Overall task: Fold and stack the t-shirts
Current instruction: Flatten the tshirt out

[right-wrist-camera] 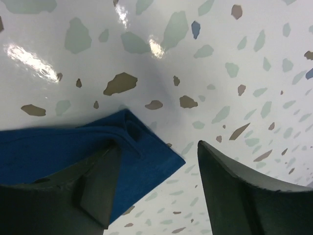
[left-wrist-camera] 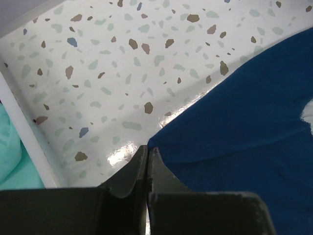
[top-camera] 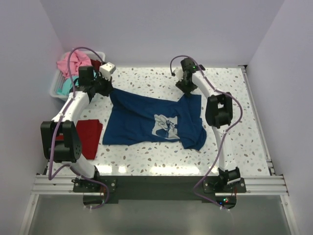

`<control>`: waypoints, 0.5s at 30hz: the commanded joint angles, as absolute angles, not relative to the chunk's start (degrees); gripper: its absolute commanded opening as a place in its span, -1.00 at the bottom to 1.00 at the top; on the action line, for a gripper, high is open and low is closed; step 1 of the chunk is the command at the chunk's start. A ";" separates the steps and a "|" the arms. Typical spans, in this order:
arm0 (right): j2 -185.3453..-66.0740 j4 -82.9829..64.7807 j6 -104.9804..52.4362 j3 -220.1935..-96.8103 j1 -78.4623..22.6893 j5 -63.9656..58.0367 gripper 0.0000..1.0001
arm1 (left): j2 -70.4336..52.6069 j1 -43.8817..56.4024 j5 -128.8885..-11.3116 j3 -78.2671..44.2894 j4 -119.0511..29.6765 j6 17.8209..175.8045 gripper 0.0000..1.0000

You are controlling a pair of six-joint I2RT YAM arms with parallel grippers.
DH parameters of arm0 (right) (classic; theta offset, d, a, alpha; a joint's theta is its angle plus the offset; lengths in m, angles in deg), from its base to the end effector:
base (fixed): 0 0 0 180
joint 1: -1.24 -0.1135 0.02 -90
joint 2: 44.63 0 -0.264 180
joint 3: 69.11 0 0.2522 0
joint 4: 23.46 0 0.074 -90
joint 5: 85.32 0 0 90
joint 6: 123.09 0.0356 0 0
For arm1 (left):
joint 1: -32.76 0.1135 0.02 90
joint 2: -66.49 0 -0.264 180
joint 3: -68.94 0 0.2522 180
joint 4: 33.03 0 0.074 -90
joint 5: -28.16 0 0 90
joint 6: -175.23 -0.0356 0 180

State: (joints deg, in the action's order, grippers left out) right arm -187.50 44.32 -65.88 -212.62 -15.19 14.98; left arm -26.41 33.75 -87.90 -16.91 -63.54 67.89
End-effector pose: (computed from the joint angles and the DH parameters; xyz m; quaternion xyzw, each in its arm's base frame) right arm 0.5054 0.1424 0.1752 -0.3904 0.8949 -0.1152 0.1828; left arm 0.3679 -0.0093 0.2816 0.2229 0.8510 -0.1311 0.4572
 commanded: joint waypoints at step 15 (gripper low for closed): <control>-176.29 49.03 -46.64 -203.91 -1.40 -8.77 0.11 | -29.57 34.61 -89.08 -20.32 -61.29 70.99 -1.00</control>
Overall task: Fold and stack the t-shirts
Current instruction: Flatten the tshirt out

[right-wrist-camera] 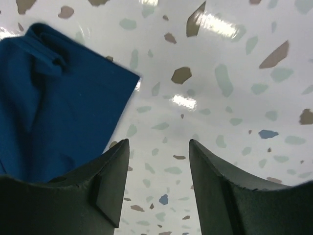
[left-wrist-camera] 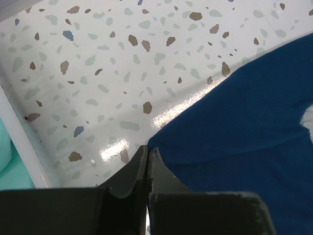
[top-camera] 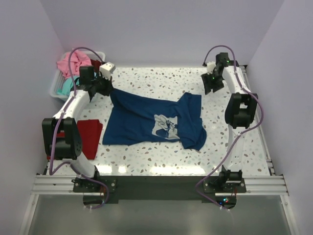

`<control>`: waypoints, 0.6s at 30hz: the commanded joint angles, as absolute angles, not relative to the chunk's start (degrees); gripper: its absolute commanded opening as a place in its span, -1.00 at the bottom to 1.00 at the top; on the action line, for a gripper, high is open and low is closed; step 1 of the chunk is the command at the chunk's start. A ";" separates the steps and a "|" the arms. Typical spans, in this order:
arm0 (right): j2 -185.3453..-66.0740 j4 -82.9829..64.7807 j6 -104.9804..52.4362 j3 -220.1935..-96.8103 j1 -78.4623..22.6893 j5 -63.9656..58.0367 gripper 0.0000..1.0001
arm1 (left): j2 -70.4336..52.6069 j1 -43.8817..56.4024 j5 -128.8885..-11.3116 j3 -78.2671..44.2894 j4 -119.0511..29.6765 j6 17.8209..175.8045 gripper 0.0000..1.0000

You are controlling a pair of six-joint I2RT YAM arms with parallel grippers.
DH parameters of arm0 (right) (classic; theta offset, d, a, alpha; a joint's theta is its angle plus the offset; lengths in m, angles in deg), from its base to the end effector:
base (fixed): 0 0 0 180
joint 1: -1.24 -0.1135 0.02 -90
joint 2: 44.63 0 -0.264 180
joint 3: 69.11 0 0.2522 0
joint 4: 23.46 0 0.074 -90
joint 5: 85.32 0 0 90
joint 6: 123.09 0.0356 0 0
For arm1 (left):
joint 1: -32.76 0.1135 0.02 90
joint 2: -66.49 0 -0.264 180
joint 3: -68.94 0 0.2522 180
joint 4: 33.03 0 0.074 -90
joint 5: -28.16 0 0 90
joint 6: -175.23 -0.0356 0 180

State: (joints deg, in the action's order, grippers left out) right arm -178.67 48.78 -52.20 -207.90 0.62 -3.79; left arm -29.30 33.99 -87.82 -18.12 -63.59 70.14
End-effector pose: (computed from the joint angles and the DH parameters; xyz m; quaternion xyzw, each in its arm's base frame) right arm 0.4966 0.0106 0.2233 -0.1818 0.9612 0.0402 0.2038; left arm 0.3782 -0.0075 0.2707 0.2018 0.8625 -0.1418 0.4419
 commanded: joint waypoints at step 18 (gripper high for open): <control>-180.51 37.77 -42.32 -197.48 -6.49 4.23 0.41 | -30.01 34.52 -90.05 -19.70 -61.12 71.61 -1.00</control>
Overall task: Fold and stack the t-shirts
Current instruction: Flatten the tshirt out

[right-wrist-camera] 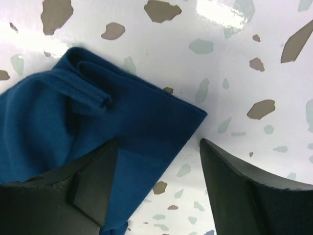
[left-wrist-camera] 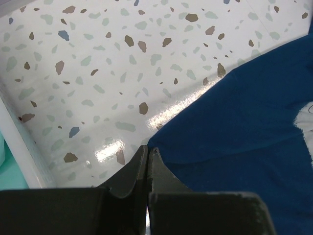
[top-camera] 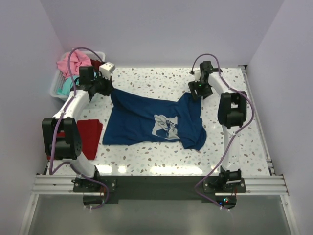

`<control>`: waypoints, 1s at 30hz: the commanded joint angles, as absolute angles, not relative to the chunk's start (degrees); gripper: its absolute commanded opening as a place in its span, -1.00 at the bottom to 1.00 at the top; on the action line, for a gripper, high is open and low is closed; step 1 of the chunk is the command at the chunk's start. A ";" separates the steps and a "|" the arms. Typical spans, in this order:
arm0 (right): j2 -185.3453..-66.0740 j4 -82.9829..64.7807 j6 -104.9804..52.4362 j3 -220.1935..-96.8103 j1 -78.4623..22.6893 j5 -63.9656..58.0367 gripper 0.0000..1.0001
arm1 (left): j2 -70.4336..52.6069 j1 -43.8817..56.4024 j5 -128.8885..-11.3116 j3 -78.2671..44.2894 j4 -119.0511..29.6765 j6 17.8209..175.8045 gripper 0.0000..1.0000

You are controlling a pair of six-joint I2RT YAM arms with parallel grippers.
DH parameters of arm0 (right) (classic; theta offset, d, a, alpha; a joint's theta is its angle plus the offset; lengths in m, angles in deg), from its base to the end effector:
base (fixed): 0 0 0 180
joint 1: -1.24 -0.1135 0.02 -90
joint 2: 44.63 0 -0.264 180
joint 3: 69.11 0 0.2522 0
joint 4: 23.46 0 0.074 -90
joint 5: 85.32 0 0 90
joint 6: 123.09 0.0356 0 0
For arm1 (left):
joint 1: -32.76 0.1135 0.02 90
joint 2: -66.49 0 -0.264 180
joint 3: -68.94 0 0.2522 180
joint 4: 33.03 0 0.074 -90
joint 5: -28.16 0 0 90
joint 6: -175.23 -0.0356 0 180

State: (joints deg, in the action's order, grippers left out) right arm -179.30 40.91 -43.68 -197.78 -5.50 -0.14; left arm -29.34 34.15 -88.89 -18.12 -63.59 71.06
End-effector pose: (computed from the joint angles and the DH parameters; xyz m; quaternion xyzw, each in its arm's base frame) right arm 0.4894 0.0609 0.1718 -0.1554 0.9722 0.0357 0.1716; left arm 0.3781 -0.0070 0.2707 0.1973 0.8622 -0.1531 0.4408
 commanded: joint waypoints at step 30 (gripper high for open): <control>-155.39 44.88 -49.26 -202.93 6.15 -0.77 -1.00 | -25.81 36.71 -90.14 -27.79 -65.77 68.01 -1.00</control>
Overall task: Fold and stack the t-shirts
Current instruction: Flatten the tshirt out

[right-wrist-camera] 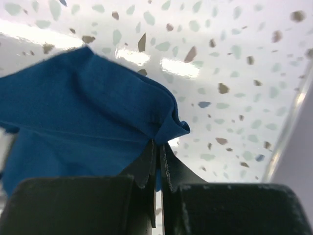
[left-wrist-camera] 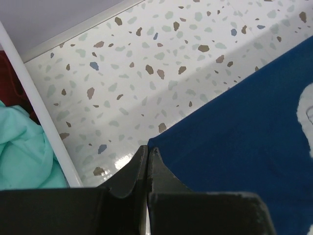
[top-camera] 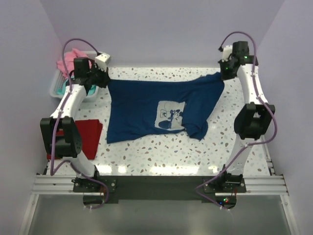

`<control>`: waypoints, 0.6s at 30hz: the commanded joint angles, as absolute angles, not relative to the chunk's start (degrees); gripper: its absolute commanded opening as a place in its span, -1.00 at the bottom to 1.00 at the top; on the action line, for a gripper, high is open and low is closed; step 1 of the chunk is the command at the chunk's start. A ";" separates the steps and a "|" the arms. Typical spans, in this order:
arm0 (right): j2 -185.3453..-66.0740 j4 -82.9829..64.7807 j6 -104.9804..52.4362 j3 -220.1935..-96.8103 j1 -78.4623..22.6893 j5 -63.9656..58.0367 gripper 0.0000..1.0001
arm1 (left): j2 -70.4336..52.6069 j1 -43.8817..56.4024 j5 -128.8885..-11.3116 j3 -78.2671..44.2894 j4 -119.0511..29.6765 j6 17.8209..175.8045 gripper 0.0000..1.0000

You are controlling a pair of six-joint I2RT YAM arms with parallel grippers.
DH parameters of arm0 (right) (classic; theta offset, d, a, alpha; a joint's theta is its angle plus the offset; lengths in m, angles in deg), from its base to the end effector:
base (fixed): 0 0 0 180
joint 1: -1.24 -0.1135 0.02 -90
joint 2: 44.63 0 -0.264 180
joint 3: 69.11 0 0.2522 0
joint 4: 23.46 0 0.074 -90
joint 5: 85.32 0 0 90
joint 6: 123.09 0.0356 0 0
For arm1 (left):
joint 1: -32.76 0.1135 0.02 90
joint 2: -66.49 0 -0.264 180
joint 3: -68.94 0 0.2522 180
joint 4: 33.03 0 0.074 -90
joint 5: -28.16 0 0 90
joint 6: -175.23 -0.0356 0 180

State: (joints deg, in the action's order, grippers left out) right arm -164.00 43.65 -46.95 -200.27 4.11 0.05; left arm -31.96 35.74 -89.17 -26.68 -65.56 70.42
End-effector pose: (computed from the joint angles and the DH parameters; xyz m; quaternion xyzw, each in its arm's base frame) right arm 0.4582 -0.0201 0.3051 -0.1033 0.9482 -0.0052 0.3002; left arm 0.3971 0.0043 0.3011 0.1968 0.8475 -0.1384 0.4731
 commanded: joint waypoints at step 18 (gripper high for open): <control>-112.31 41.46 -54.53 -189.46 9.68 0.46 -1.00 | 14.02 37.15 -88.47 -18.63 -73.87 67.39 -1.00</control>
